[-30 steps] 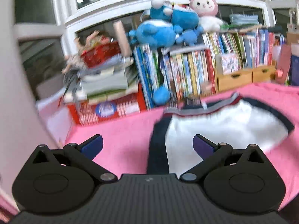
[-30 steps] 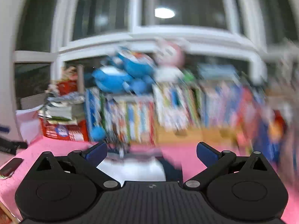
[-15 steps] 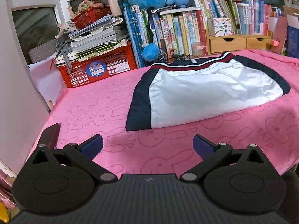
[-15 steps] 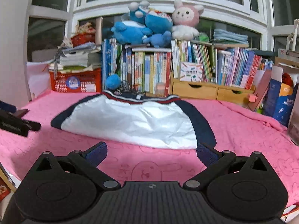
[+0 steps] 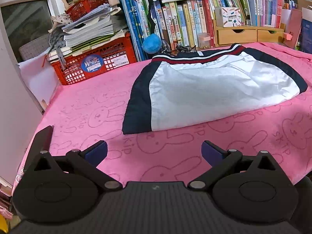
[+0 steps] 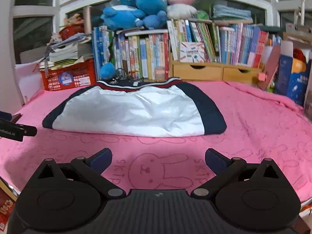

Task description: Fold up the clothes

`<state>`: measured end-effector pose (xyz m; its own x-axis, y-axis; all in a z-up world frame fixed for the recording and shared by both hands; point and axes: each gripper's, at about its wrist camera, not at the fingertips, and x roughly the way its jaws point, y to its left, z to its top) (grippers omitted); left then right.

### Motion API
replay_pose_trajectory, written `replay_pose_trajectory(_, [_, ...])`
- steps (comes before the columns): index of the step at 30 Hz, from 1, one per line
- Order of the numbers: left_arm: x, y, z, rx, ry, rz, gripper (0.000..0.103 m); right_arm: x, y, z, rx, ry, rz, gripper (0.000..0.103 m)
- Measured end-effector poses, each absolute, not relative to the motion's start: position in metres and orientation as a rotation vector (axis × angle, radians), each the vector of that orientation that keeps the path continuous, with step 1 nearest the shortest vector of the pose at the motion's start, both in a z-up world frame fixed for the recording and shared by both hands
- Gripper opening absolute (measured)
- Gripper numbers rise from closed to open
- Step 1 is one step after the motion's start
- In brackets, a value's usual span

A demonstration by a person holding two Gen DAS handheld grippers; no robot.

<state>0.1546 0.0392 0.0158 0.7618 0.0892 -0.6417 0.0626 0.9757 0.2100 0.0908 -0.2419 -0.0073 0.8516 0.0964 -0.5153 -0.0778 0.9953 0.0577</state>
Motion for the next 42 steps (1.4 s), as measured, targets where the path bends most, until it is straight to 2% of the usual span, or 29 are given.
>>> replay_pose_trajectory(13, [0.218,-0.002,0.009,0.185,0.699,-0.029,0.103,0.145,-0.317,-0.046,0.281,0.552,-0.065,0.103])
replay_pose_trajectory(18, [0.252,-0.034,-0.005,0.17,0.683,-0.023,0.103,0.175,-0.362,-0.068,0.636,0.542,-0.02,0.099])
replay_pose_trajectory(21, [0.269,-0.055,-0.022,0.188,0.685,-0.027,0.103,0.188,-0.378,-0.079,0.814,0.474,0.008,0.099])
replay_pose_trajectory(30, [0.278,-0.065,-0.056,0.171,0.64,-0.073,0.103,0.227,-0.366,-0.079,0.754,0.494,-0.01,0.101])
replay_pose_trajectory(40, [0.28,-0.061,-0.058,0.128,0.641,-0.092,0.103,0.257,-0.353,-0.082,0.743,0.463,-0.007,0.103])
replay_pose_trajectory(41, [0.281,-0.059,-0.058,0.113,0.645,-0.098,0.103,0.261,-0.351,-0.083,0.734,0.463,-0.013,0.098])
replay_pose_trajectory(42, [0.282,-0.057,-0.058,0.1,0.65,-0.104,0.103,0.262,-0.353,-0.083,0.767,0.48,-0.024,0.081])
